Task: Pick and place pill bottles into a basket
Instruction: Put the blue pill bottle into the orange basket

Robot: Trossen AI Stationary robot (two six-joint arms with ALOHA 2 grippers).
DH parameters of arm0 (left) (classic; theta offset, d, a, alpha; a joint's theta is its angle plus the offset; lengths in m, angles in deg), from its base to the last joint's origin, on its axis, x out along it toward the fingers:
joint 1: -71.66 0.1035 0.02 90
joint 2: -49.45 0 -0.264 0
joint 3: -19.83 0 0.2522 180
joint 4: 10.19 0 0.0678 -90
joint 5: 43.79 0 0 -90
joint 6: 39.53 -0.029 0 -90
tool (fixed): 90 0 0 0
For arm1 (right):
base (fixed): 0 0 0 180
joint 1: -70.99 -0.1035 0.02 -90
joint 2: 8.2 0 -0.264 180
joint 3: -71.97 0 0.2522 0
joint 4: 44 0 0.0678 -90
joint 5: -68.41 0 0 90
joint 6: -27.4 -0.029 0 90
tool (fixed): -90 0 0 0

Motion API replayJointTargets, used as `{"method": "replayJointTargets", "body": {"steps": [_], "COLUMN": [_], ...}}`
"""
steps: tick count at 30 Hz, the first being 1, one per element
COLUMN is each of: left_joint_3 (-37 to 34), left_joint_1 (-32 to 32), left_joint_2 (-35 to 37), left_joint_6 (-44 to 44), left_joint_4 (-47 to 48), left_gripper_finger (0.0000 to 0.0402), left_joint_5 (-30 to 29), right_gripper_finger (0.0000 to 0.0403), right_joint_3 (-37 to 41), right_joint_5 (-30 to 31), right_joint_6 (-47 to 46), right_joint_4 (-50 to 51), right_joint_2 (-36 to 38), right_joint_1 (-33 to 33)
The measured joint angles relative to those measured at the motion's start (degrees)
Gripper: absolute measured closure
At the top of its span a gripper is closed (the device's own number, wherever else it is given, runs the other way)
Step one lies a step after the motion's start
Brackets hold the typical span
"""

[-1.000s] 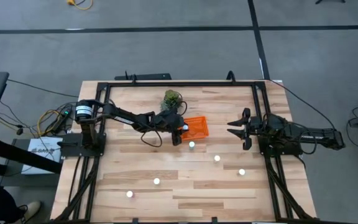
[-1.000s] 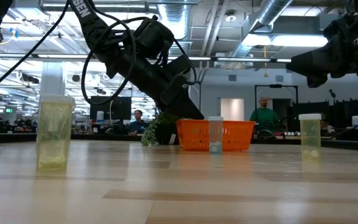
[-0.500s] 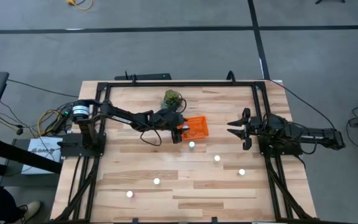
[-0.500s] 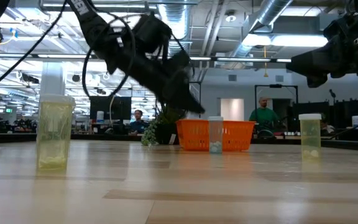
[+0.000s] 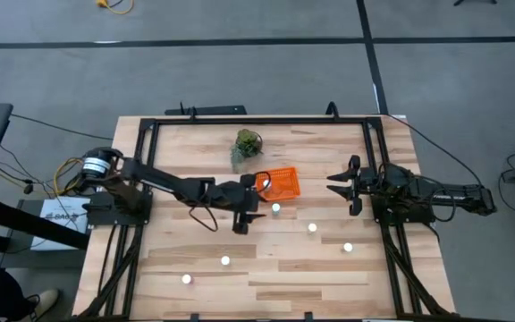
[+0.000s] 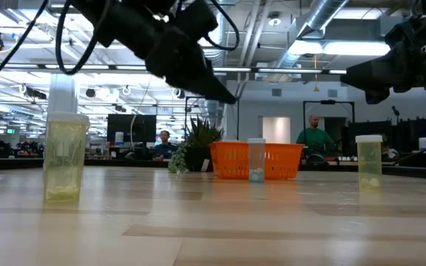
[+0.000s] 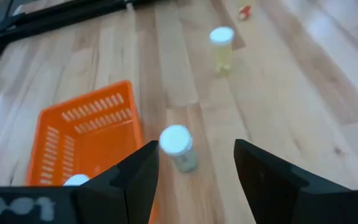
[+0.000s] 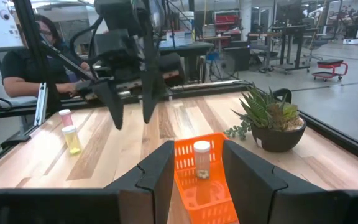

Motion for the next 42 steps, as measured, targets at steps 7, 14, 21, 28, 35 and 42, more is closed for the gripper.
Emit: {"method": "replayJointTargets", "body": {"steps": [7, 14, 21, 28, 35, 42], "left_joint_3": [0.97, 5.78, 8.26, 8.20, 8.20, 8.20], "left_joint_1": [0.03, 0.18, 0.91, 2.33, 2.67, 2.65], "left_joint_2": [-5.12, -9.64, -12.78, -12.80, -12.80, -12.80], "left_joint_6": [1.09, 1.04, 0.69, 1.23, 1.28, 2.07], "left_joint_4": [-4.40, -2.27, -0.22, 0.64, 0.98, 1.02], "left_gripper_finger": [0.0203, 0.0203, 0.0203, 0.0203, 0.0203, 0.0203], "left_joint_5": [-0.16, -0.38, -0.99, -1.86, 0.06, 2.09], "right_gripper_finger": [0.0273, 0.0273, 0.0273, 0.0273, 0.0273, 0.0273], "right_joint_3": [0.01, -0.01, -0.01, -0.01, -0.01, 0.01], "right_joint_5": [0.00, 0.00, 0.00, 0.00, 0.00, 0.00], "right_joint_6": [0.00, 0.00, 0.00, 0.01, 0.01, 0.01], "right_joint_4": [-0.01, -0.01, 0.01, 0.01, 0.01, 0.01], "right_joint_2": [0.00, -0.01, -0.02, -0.02, -0.02, -0.02], "right_joint_1": [0.00, 0.00, 0.01, -0.01, 0.01, -0.01]}}
